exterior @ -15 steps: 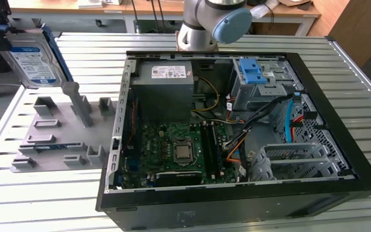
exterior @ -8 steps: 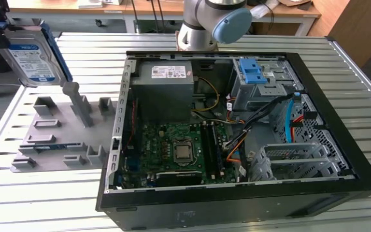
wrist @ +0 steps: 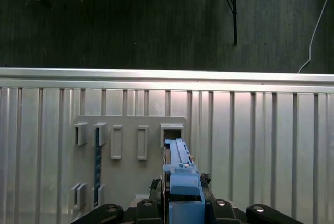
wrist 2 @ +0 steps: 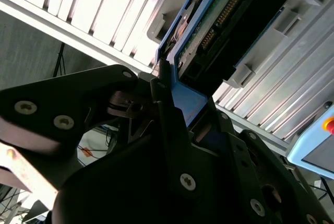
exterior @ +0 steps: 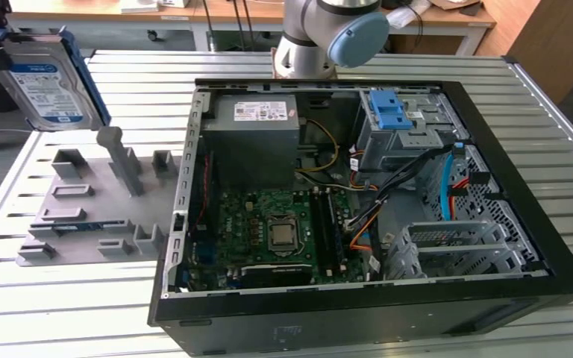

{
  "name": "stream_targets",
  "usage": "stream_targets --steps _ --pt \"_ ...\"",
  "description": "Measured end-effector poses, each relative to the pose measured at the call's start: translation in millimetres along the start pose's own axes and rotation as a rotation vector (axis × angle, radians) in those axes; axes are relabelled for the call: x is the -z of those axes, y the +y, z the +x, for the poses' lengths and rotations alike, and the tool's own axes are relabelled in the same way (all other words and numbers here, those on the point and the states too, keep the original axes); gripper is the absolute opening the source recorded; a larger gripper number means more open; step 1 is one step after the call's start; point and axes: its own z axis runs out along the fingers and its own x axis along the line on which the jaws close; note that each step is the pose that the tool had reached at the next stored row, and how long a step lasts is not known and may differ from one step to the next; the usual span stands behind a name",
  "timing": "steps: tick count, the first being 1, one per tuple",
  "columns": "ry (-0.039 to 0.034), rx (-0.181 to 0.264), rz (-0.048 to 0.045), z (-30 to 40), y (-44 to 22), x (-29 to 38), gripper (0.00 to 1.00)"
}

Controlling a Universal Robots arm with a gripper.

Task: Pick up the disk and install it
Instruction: 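Pick up the disk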

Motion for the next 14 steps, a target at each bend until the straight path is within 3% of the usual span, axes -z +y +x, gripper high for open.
stream_targets --steps 14 --pt "0.0 0.0 0.0 0.0 0.1 9.9 0.36"
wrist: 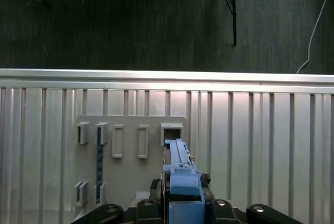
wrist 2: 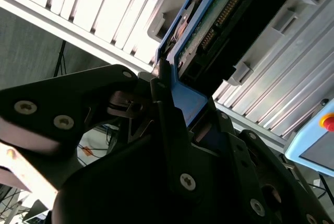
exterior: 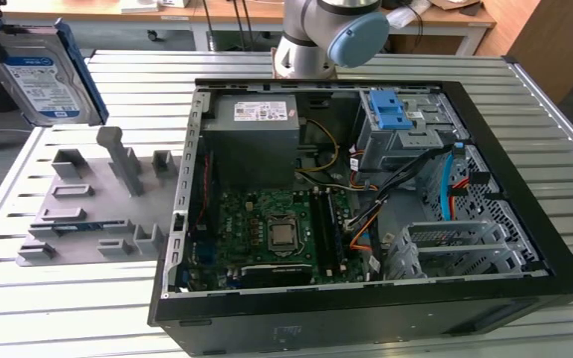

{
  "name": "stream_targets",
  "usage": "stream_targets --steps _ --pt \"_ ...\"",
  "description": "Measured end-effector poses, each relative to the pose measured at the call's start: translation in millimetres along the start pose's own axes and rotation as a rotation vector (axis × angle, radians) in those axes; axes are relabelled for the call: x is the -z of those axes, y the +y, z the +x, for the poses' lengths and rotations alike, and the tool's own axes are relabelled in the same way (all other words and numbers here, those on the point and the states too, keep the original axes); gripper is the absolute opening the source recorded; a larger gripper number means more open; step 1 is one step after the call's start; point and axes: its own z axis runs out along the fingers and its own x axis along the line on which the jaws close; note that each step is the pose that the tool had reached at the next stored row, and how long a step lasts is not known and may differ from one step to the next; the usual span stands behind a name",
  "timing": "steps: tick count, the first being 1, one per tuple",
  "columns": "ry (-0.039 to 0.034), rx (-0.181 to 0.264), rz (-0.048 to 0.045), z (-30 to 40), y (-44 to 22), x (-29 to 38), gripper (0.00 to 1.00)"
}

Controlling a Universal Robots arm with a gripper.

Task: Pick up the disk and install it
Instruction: 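Pick up the disk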

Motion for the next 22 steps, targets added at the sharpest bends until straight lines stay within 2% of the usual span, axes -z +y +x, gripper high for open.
stream_targets --steps 22 --pt "0.0 0.0 0.0 -0.1 0.1 17.4 0.36"
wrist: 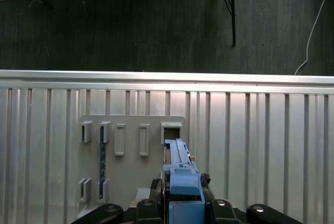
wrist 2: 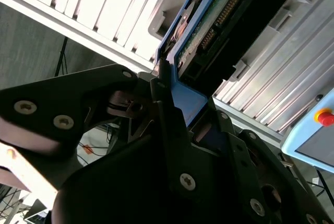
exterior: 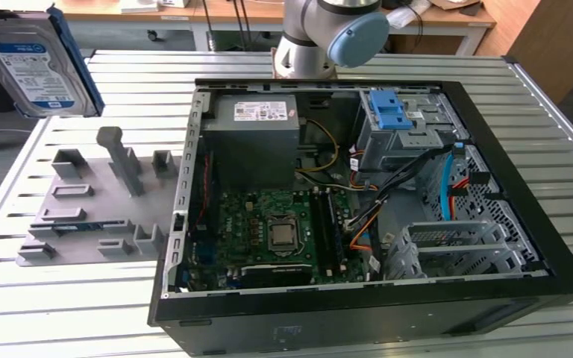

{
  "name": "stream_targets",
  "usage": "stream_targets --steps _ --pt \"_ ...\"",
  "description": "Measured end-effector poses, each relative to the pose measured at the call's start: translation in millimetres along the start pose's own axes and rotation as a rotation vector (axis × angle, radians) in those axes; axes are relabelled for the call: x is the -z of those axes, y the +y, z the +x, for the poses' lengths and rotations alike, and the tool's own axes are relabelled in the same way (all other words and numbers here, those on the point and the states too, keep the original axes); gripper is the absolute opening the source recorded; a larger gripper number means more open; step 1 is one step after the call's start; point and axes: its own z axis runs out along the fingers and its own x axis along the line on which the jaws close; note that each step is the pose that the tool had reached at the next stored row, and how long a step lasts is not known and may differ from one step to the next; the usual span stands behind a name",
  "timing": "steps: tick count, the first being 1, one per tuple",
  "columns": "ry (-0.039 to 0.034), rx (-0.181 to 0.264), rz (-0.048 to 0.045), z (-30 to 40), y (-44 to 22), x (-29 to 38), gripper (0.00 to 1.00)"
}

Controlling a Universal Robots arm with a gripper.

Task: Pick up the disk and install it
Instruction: 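Pick up the disk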

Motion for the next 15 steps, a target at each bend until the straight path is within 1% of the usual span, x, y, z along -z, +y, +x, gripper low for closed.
stream_targets --steps 6,15 --pt "0.0 0.0 0.0 0.0 0.0 4.1 0.36" --pt "0.0 0.0 0.0 0.0 0.1 8.7 0.36"
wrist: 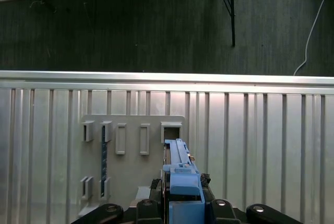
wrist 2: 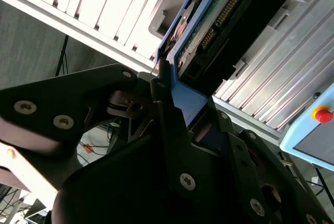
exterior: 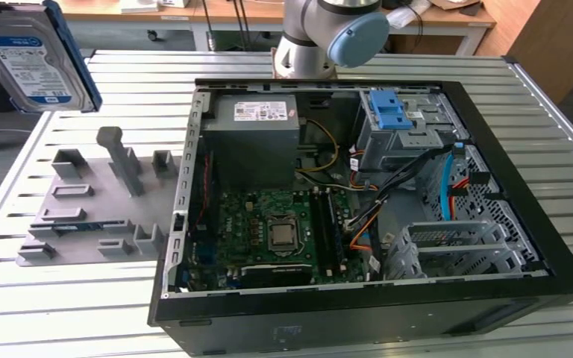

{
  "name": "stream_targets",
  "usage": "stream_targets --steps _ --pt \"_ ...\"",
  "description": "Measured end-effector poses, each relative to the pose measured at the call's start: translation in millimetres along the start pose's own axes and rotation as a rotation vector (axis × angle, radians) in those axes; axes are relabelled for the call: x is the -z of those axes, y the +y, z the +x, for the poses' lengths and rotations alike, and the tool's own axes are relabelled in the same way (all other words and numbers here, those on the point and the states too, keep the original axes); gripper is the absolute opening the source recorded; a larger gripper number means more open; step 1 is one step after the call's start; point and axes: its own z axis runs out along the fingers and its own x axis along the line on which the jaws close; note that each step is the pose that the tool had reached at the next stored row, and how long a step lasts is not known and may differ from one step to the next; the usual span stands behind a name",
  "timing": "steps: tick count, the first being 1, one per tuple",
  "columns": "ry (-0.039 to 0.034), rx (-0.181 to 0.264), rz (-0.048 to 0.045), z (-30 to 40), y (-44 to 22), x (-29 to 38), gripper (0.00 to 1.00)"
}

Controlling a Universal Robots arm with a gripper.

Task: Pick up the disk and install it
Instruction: 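Pick up the disk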

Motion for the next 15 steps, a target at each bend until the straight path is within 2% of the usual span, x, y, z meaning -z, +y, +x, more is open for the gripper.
stream_targets --steps 15 --pt "0.0 0.0 0.0001 0.0 0.0 7.6 0.36"
